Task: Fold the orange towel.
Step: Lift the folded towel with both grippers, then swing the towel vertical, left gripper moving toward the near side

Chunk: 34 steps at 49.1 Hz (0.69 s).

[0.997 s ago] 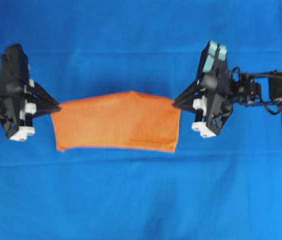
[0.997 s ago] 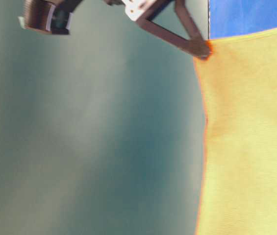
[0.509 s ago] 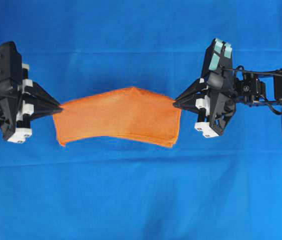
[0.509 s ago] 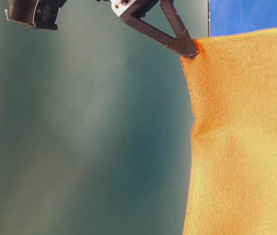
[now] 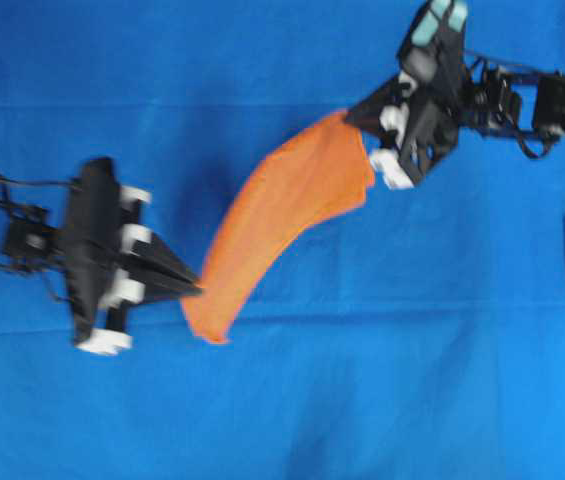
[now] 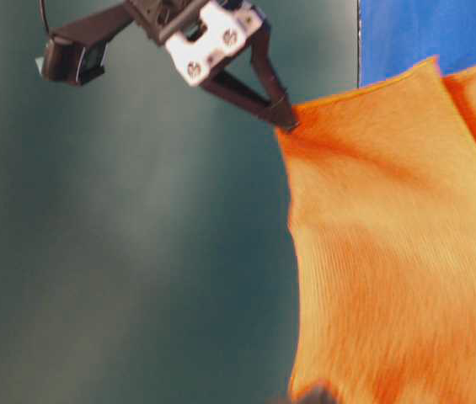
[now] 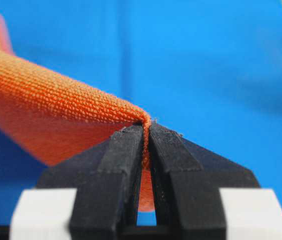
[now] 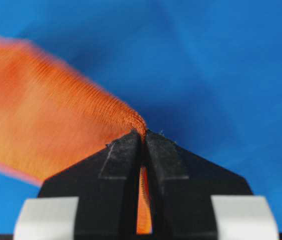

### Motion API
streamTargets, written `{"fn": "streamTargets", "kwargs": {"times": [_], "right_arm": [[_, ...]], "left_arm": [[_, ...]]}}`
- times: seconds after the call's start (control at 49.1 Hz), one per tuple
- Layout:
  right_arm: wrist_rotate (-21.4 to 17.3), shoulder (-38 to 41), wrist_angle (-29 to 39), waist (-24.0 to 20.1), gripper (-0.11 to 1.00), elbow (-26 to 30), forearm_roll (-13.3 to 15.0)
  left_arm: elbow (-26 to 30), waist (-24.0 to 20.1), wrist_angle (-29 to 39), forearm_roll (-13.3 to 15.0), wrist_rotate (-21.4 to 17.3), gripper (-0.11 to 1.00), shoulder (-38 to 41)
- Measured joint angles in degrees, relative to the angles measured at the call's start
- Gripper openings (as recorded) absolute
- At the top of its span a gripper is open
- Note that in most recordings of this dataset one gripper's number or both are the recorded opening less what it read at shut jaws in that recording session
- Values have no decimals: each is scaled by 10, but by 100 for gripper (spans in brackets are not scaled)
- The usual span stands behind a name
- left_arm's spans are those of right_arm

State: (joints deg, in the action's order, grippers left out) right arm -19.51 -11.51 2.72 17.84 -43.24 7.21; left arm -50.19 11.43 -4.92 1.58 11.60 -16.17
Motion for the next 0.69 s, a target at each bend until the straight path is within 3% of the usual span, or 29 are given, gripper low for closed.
{"fn": "streamTargets", "kwargs": {"times": [0.224, 0.407, 0.692], "right_arm": [[0, 43, 0, 32, 3, 51, 35], [1, 79, 4, 33, 3, 99, 57], [1, 90, 10, 33, 3, 114, 69]], "left_arm": [[105, 13, -2, 1, -34, 2, 102], [178, 13, -2, 1, -76, 2, 164], [220, 11, -2, 1, -93, 2, 194]]}}
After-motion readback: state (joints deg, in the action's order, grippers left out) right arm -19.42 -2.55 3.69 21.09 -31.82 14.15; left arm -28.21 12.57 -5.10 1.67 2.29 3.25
